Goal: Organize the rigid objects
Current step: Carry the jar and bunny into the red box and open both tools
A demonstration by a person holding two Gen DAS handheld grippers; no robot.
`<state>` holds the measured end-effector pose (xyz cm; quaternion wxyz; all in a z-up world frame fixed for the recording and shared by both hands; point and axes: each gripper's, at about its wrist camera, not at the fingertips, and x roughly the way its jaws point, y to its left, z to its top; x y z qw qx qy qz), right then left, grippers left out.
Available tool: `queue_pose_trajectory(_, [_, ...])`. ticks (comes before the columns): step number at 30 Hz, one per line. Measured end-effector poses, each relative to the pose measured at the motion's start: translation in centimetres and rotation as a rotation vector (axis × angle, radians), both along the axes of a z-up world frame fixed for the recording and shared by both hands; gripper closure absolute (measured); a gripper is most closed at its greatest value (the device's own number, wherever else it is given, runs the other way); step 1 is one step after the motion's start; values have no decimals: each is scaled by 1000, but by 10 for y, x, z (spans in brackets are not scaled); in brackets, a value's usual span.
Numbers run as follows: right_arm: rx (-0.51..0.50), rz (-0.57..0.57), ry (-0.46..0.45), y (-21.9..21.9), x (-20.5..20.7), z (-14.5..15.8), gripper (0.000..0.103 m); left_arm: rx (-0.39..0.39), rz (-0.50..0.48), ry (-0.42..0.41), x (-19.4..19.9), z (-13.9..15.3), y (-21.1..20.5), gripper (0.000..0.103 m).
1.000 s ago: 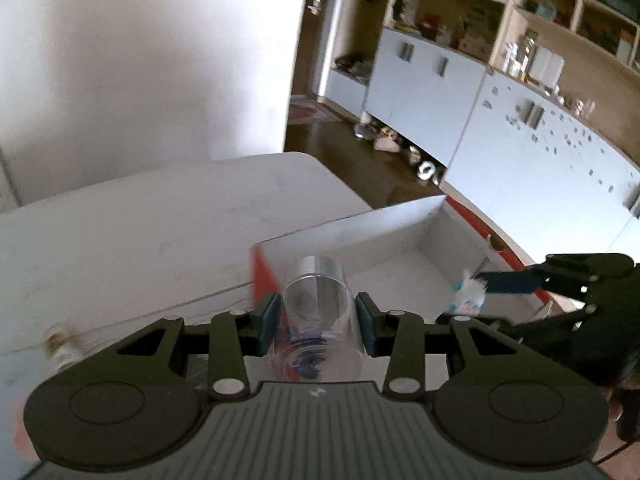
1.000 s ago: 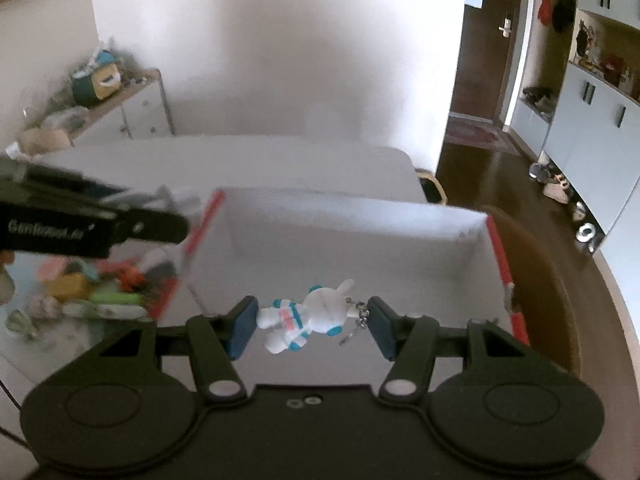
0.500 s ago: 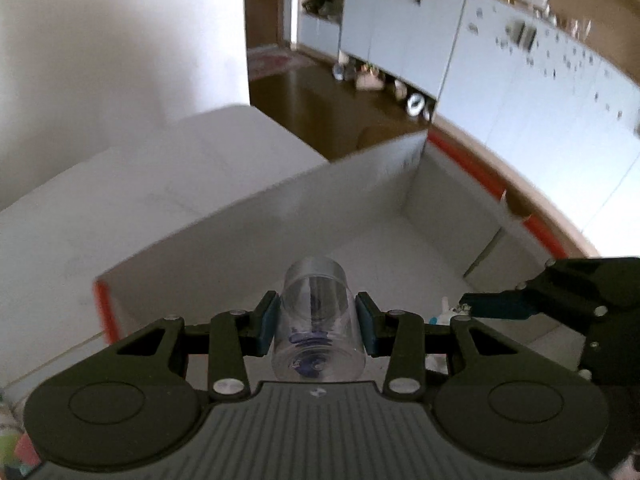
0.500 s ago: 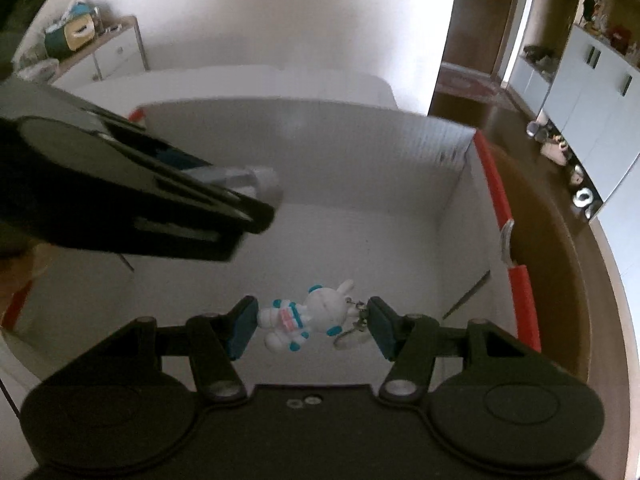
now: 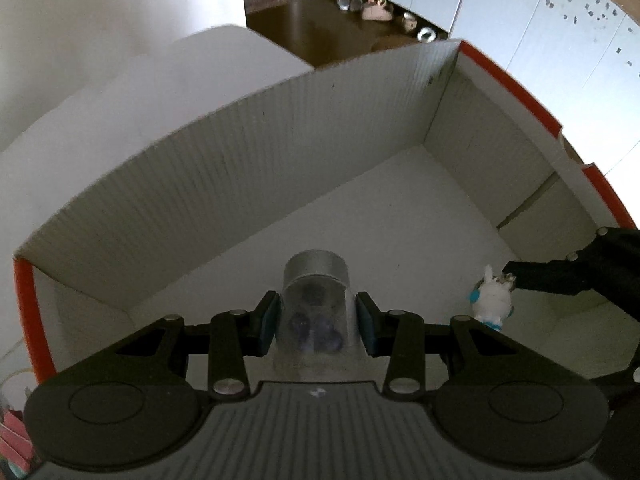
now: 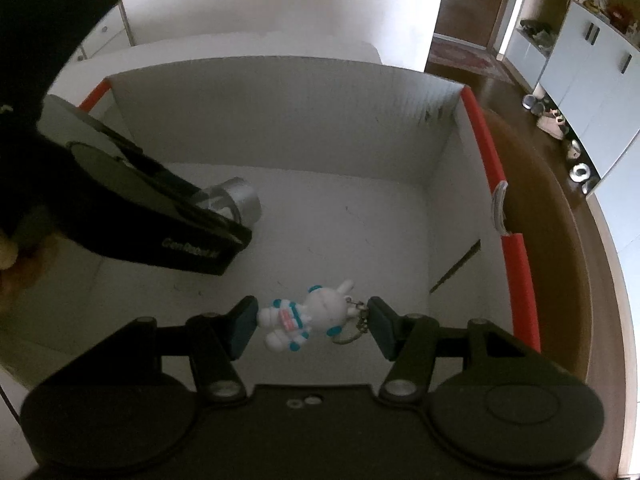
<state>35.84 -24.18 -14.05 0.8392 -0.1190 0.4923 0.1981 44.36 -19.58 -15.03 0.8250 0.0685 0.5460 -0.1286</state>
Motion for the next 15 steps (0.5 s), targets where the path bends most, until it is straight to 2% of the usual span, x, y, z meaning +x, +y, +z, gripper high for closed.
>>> queue_pose_trajectory(6, [-3, -11, 5, -4, 4, 1, 44, 24, -8, 38, 6, -10, -3, 62])
queue_pose_trajectory(13, [4, -11, -6, -9, 3, 5, 39, 11, 17, 75, 6, -8, 5, 61])
queue_pose_trajectory(15, [7, -11, -10, -10, 1, 7, 37, 1, 15, 69, 3, -4, 5, 49])
